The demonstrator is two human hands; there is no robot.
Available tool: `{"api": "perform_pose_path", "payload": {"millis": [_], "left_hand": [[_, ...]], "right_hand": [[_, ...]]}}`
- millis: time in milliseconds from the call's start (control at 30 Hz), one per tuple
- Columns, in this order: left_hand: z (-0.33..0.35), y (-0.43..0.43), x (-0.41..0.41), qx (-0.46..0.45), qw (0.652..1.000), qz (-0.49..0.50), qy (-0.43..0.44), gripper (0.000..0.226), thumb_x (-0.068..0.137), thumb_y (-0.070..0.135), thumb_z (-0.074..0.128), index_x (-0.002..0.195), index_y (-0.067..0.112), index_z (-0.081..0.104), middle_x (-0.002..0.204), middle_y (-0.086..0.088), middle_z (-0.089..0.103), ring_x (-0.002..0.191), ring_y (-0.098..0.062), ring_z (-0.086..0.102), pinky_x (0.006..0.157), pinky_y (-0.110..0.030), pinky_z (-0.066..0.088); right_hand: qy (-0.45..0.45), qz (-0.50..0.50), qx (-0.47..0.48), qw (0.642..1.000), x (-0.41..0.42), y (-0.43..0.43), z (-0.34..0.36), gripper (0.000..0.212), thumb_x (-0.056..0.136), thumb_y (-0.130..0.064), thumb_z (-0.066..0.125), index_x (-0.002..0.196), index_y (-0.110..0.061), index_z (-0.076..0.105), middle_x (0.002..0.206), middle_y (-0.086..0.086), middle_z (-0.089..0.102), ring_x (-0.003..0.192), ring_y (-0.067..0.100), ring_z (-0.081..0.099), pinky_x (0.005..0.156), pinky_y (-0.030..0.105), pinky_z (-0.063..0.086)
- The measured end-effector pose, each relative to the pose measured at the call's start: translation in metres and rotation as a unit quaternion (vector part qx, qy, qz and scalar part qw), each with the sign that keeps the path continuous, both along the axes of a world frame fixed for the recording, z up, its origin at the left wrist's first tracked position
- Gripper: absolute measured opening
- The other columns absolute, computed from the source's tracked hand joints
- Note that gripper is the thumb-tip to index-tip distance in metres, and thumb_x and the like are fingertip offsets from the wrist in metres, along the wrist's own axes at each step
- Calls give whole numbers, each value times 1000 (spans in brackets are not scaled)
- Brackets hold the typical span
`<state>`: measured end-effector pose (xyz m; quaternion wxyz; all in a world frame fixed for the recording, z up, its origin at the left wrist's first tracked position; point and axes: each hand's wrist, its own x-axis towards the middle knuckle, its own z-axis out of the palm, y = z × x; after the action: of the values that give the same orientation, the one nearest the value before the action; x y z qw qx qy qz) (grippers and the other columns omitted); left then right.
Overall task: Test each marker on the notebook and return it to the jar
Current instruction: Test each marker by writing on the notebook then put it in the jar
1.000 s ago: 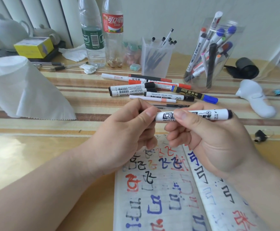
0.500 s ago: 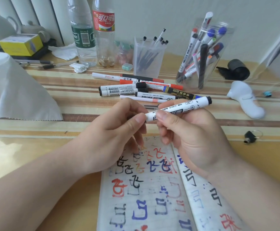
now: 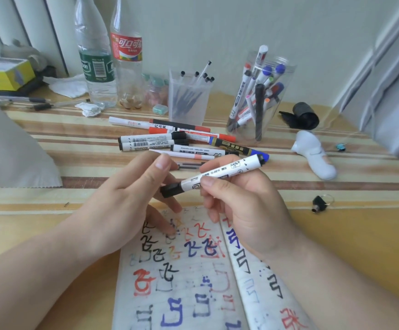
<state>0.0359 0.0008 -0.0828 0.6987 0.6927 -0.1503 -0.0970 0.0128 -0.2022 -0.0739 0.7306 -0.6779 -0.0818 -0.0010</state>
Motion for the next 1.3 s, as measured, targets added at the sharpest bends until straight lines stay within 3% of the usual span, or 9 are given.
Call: {"api": "perform_pose_path", "payload": {"millis": [167, 300, 533, 767, 933, 1000, 1067, 1133, 1300], "left_hand": [[4, 1, -1, 11, 999, 42, -31, 51, 80, 75, 57, 102, 31, 66, 91, -7, 69, 79, -35, 73, 64, -55, 62], [8, 2, -3, 70, 991, 66, -90, 34, 88, 71, 50, 101, 40, 58, 88, 4, 72, 68, -25, 75, 58, -46, 63], [8, 3, -7, 109, 986, 70, -105, 33, 86, 71, 47, 99, 42, 57, 89, 7, 72, 63, -21, 73, 61, -48, 63], [7, 1, -8, 166, 977, 64, -116, 38, 84, 74, 46, 98, 41, 57, 87, 15, 71, 62, -13, 72, 68, -49, 61], [8, 1, -6, 178, 975, 54, -118, 36, 85, 73, 44, 96, 41, 58, 87, 13, 71, 63, -13, 73, 66, -47, 62], [10, 1, -7, 183, 975, 53, -116, 39, 85, 73, 43, 94, 39, 58, 87, 12, 72, 63, -13, 72, 67, -47, 62], [10, 1, -7, 188, 974, 52, -115, 39, 85, 73, 43, 93, 38, 59, 86, 12, 72, 63, -13, 72, 66, -46, 62], [11, 0, -7, 194, 973, 49, -114, 38, 84, 74, 43, 92, 40, 59, 85, 12, 72, 63, -13, 72, 65, -44, 62], [13, -1, -8, 214, 969, 49, -116, 37, 85, 72, 42, 89, 39, 58, 84, 12, 71, 61, -11, 71, 64, -40, 60]], "right_hand": [[-8, -26, -59, 998, -3, -5, 11, 14, 83, -17, 66, 93, -8, 63, 63, 7, 53, 56, 19, 49, 47, 29, 41], [-21, -33, -171, 985, -4, -7, 24, 14, 74, -20, 74, 85, -14, 68, 58, -3, 57, 52, 13, 51, 53, 29, 41], [-66, -160, -115, 978, 34, -34, 79, 10, 79, -19, 69, 84, -11, 72, 63, 4, 59, 53, 16, 50, 43, 28, 40], [-164, -425, -225, 861, 130, -85, 137, 21, 78, -21, 59, 80, -1, 64, 65, 2, 58, 58, 25, 55, 56, 39, 47], [-129, -442, -286, 840, 169, -92, 143, 7, 79, -15, 57, 73, -17, 54, 61, -4, 52, 56, 19, 49, 56, 35, 50], [-110, -432, -298, 844, 175, -92, 141, 3, 78, -14, 59, 78, -17, 59, 67, 0, 55, 61, 21, 51, 57, 34, 48], [-99, -416, -298, 854, 177, -93, 138, 19, 78, -18, 66, 97, -19, 67, 86, 2, 62, 75, 21, 60, 68, 35, 54], [-116, -436, -308, 837, 171, -90, 132, 36, 80, -24, 71, 115, -18, 65, 100, -3, 66, 89, 19, 68, 84, 35, 58], [-212, -421, -311, 825, 143, -65, 108, 20, 86, -22, 70, 101, -23, 58, 74, -10, 64, 68, 5, 65, 67, 20, 51]]}}
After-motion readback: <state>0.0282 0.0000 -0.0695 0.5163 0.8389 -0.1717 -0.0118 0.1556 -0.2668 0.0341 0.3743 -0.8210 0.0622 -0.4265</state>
